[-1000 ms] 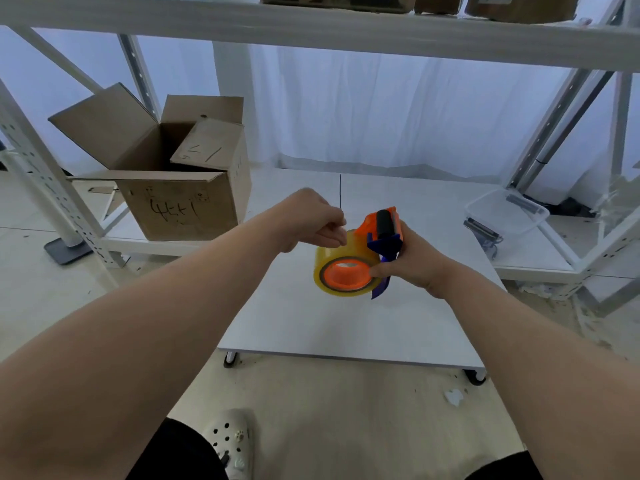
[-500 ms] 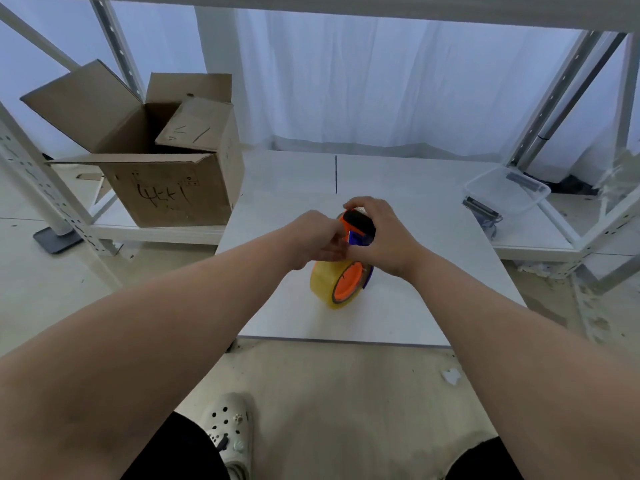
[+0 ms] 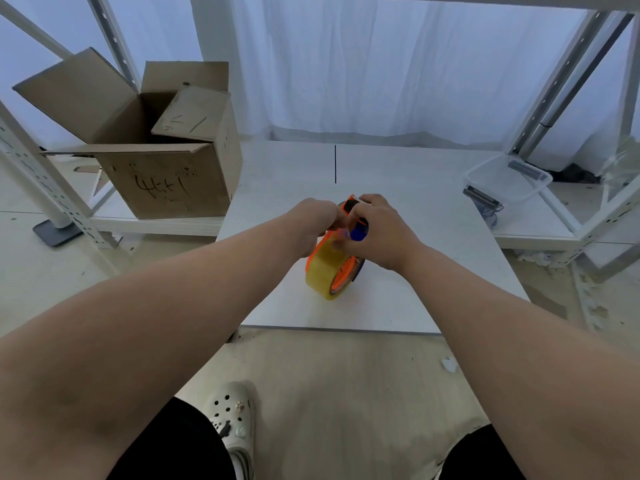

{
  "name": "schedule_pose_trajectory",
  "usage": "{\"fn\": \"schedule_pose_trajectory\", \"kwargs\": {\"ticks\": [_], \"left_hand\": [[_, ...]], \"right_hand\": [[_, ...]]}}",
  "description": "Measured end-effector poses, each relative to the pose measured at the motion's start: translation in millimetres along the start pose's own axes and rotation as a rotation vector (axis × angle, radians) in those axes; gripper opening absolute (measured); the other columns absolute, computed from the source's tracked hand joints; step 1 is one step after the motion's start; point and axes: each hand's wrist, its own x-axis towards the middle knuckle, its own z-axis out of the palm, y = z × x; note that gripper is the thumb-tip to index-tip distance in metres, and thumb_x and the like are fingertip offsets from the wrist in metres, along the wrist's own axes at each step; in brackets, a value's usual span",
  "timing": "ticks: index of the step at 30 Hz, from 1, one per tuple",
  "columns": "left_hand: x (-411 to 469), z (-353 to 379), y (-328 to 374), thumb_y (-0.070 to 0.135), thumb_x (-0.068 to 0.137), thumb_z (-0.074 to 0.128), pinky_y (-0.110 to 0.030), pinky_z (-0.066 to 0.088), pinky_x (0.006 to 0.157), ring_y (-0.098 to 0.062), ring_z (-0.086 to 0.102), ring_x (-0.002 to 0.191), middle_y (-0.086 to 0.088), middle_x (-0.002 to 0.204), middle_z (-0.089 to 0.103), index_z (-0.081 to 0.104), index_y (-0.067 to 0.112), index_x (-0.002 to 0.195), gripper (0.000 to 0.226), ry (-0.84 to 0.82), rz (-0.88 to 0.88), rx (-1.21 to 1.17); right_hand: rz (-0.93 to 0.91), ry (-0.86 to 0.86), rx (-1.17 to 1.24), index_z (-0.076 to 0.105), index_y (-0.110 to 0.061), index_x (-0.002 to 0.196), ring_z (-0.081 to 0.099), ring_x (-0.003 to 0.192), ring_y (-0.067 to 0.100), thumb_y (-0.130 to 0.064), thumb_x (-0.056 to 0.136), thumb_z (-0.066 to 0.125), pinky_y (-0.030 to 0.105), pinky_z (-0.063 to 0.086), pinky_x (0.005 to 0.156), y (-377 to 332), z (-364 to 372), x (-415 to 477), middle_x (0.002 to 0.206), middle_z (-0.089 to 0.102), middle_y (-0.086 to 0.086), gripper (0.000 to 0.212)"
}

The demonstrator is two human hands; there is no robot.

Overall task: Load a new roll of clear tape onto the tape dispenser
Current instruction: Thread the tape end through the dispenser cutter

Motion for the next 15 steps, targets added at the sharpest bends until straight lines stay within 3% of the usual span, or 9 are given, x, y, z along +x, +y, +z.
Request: {"fn": "schedule_pose_trajectory", "kwargs": {"ticks": [3, 5, 8, 11, 15], "left_hand": [[4, -1, -2, 0.012, 0.083, 0.066, -0.027, 0.038, 0.081, -0.019, 0.048, 0.106, -0.007, 0.12, 0.056, 0.056, 0.004, 0.12, 0.039, 0.022, -0.02, 0.014], [5, -3, -5, 0.018, 0.079, 0.072, -0.031, 0.038, 0.084, -0.023, 0.049, 0.115, -0.008, 0.124, 0.056, 0.055, 0.006, 0.121, 0.047, 0.006, -0.013, 0.023], [6, -12, -7, 0.03, 0.077, 0.075, -0.031, 0.039, 0.087, -0.017, 0.051, 0.108, 0.0, 0.113, 0.062, 0.06, 0.011, 0.115, 0.046, -0.071, 0.029, 0.053], [4, -22, -7, 0.034, 0.081, 0.069, -0.028, 0.04, 0.082, -0.014, 0.051, 0.1, 0.006, 0.104, 0.064, 0.066, 0.015, 0.107, 0.032, -0.117, 0.116, 0.036], [7, -16, -24, 0.042, 0.071, 0.078, -0.031, 0.042, 0.087, -0.02, 0.046, 0.114, -0.004, 0.129, 0.046, 0.039, 0.011, 0.135, 0.082, -0.099, 0.246, 0.464]], "right_hand": [[0.016, 0.035, -0.03, 0.064, -0.013, 0.089, 0.047, 0.114, 0.031, -0.024, 0.078, 0.07, 0.043, 0.046, 0.097, -3, 4, 3, 0.131, 0.046, 0.009, 0.017], [0.03, 0.061, -0.035, 0.066, -0.011, 0.088, 0.048, 0.115, 0.033, -0.016, 0.08, 0.067, 0.041, 0.044, 0.097, -2, 5, 5, 0.13, 0.047, 0.011, 0.009], [0.056, 0.103, -0.002, 0.068, -0.01, 0.087, 0.049, 0.11, 0.027, -0.015, 0.082, 0.064, 0.031, 0.041, 0.089, -1, 3, 6, 0.12, 0.052, 0.01, 0.008], [0.071, 0.109, 0.002, 0.066, -0.014, 0.075, 0.05, 0.093, 0.019, -0.021, 0.082, 0.066, 0.023, 0.032, 0.074, 1, -1, 9, 0.094, 0.055, 0.005, 0.01], [0.109, 0.129, 0.006, 0.07, -0.012, 0.073, 0.053, 0.085, 0.018, -0.021, 0.08, 0.065, 0.024, 0.035, 0.065, 2, -4, 11, 0.086, 0.059, 0.002, 0.012]]}}
